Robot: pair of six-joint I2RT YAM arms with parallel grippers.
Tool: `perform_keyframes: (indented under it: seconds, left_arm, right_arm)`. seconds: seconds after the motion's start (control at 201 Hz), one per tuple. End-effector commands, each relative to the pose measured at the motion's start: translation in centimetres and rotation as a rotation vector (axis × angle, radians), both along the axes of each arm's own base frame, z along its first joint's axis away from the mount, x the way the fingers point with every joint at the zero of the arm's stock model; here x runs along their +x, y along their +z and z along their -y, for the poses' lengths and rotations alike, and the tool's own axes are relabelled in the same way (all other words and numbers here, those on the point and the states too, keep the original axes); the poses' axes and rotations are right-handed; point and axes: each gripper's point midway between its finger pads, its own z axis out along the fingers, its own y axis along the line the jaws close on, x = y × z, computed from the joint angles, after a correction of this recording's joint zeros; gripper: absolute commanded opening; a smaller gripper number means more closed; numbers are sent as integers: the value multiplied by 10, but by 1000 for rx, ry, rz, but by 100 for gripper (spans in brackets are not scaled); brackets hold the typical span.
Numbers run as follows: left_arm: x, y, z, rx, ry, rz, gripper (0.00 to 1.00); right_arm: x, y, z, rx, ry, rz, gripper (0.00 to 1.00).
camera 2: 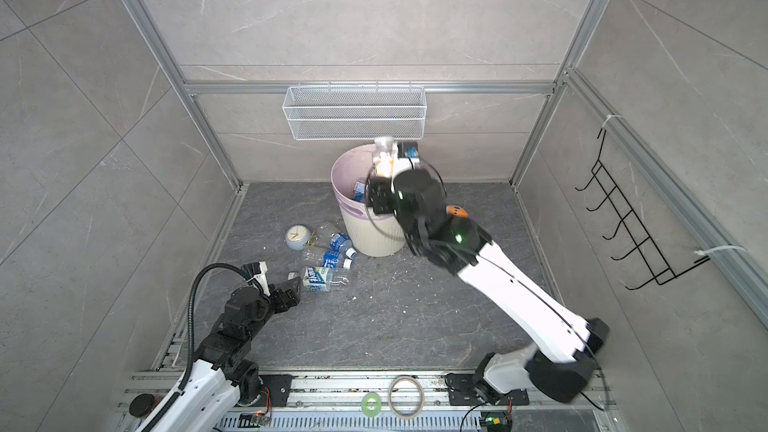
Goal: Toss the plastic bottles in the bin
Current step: 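Carry the orange-labelled bottle with the right gripper over the bin, then open the right gripper to drop the bottle into the bin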
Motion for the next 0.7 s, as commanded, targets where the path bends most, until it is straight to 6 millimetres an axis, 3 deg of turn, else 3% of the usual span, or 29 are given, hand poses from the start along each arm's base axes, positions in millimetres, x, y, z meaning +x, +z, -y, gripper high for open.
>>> perform_keyframes:
  seconds: [0.0,0.144,0.234,0.314,0.548,0.692]
  left_arm:
    - [7,19,3,-1,-17,63,96]
    - [7,20,2,-1,-13,64,96]
    - [8,20,2,0,-13,62,96]
    - [8,20,2,3,-14,62,96]
    - [9,20,1,3,-7,64,97]
    - [9,20,1,4,-4,60,99]
  right_arm:
    - [49,-45,1,-137,-42,-177,99]
    - [53,-39,14,-109,-91,-151,99]
    - [38,-26,20,-60,-64,-90,99]
    - [27,-30,26,-62,-49,-102,99]
    - [-11,-63,44,-74,-2,-154,99]
    - [-41,-98,60,-61,22,-192,99]
